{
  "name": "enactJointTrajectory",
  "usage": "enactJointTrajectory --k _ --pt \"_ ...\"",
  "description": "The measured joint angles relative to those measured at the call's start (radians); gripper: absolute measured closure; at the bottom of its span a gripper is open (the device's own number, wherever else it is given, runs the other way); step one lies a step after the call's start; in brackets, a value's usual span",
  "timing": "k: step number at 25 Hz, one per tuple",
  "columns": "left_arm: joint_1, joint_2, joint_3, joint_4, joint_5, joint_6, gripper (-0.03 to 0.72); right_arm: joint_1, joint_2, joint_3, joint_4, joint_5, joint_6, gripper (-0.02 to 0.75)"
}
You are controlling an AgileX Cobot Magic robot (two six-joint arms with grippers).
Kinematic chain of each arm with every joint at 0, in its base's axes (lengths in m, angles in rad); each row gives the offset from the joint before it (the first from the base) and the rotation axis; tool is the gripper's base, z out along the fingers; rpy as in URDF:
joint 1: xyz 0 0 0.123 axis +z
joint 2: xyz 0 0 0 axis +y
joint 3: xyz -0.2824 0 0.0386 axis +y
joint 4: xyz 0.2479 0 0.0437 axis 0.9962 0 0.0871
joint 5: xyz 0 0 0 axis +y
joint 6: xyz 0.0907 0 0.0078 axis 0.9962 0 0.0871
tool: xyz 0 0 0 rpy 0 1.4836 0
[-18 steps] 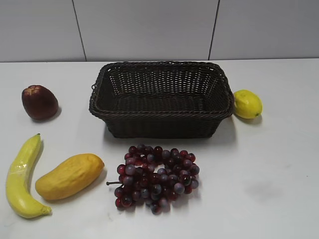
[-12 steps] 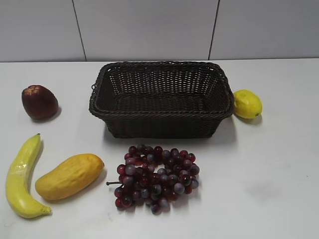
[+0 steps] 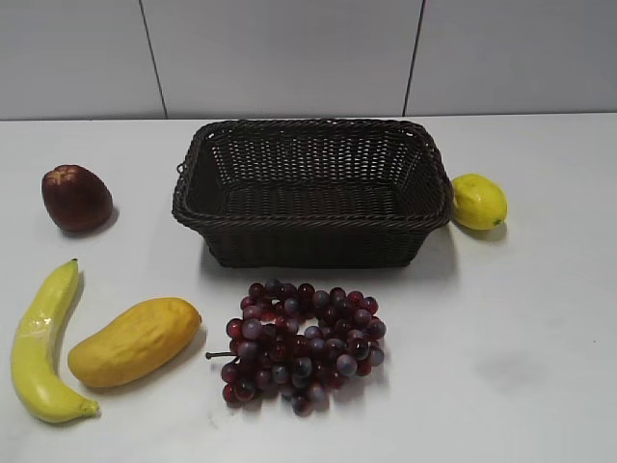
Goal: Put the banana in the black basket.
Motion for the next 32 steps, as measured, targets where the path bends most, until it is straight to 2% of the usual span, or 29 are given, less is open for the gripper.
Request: enactJointTrajectory --k 5,13,20,32 --pt "0.0 0.074 0.0 -0.054 -0.002 0.0 0.147 0.0 0.0 0.0 0.0 0.0 0.0 0.219" --pt "0.0 0.389 -0.043 -0.083 -0.024 0.0 0.147 0.0 0.0 0.0 0.0 0.0 0.0 0.218" --pt "0.0 0.652 -0.082 -0.191 -0.163 0.0 0.068 0.0 0.0 0.0 0.0 0.0 0.0 0.218" --pt "0.0 1.133 -0.089 -0.213 -0.357 -0.037 0.069 0.0 0.0 0.0 0.0 0.0 0.0 0.218"
